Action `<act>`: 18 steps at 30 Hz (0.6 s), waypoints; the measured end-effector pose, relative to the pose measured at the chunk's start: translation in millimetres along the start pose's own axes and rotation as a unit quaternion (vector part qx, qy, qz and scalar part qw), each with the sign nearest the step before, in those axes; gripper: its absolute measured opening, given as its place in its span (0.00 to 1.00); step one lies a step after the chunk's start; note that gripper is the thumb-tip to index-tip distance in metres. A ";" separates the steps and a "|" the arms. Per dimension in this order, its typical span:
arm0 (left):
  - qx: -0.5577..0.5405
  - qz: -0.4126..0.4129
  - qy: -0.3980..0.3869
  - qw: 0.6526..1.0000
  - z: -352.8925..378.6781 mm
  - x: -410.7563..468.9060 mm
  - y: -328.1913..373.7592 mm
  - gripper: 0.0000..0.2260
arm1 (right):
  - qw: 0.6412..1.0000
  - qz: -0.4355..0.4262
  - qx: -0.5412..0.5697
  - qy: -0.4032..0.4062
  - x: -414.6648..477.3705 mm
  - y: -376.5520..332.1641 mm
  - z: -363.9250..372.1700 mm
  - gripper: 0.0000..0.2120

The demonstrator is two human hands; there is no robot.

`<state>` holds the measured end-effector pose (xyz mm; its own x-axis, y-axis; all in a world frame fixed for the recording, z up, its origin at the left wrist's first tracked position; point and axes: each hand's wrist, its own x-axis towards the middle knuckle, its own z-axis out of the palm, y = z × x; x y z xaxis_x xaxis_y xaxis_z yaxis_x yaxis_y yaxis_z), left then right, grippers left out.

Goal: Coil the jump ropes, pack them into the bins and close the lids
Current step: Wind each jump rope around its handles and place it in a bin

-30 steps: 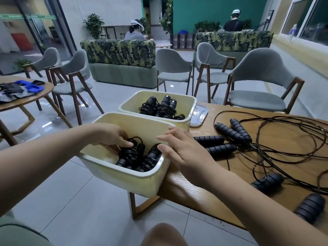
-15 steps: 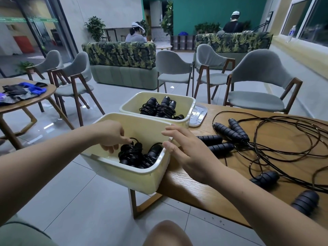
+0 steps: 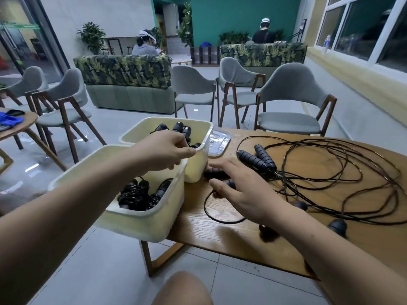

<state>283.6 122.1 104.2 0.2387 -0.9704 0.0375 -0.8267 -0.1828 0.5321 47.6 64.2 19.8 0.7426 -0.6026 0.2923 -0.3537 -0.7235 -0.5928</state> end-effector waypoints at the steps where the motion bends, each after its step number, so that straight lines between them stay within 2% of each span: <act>1: -0.021 0.007 -0.005 1.000 7.0 1.8 12.6 0.15 | 1.000 0.008 -0.008 0.012 -6.3 3.2 -8.1 0.20; 6: -0.063 0.033 -0.035 0.997 51.9 6.7 73.0 0.13 | 0.995 0.060 -0.040 0.071 -43.9 33.3 -45.7 0.15; 11: -0.043 0.059 -0.039 0.997 107.6 21.3 102.4 0.06 | 0.980 0.142 -0.036 0.133 -80.3 69.0 -70.9 0.12; 18: 0.056 0.075 -0.045 0.995 156.9 67.2 104.9 0.02 | 0.956 0.223 0.004 0.191 -113.6 117.3 -82.4 0.09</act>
<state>133.0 12.9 29.8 0.0660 -0.9973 0.0310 -0.9026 -0.0464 0.4280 -125.1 20.1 -21.1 0.2558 -0.9310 0.2602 -0.5808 -0.3632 -0.7285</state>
